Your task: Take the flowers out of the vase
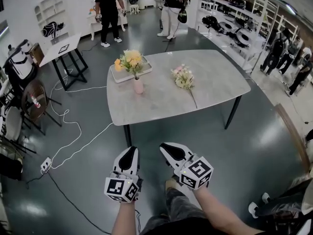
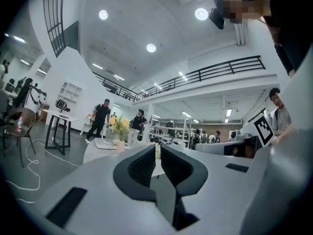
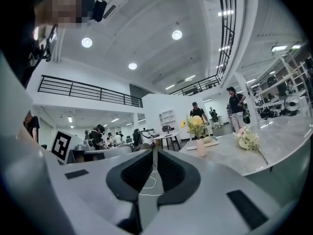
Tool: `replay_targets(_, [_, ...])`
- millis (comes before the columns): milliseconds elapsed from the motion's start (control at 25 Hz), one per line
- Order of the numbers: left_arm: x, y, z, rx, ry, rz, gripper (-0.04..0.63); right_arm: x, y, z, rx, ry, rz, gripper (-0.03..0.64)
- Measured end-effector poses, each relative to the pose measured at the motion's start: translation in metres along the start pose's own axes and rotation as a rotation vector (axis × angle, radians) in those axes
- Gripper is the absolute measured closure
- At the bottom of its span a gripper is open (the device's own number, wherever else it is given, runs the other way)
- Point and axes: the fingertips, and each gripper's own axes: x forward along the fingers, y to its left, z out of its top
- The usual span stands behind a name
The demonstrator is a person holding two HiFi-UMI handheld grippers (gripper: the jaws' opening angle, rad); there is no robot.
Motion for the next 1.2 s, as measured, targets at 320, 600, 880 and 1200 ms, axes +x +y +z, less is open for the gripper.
replay_targets(320, [0.066,0.027,0.001,-0.007,0.007,0.023,0.554,0.046,-0.058,0.007,0.014,0.024,0.029,0.577])
replay_targets(600, [0.115,0.045,-0.003,-0.010,0.014,0.050,0.554,0.076,-0.101,0.008,0.022,0.046,0.062,0.577])
replay_targets(880, [0.156,0.061,-0.009,-0.014,0.018,0.070,0.554,0.098,-0.135,0.009,0.022,0.062,0.090,0.577])
replay_targets(1200, [0.183,0.066,-0.018,-0.023,0.034,0.059,0.553,0.113,-0.158,0.002,0.026,0.083,0.109,0.577])
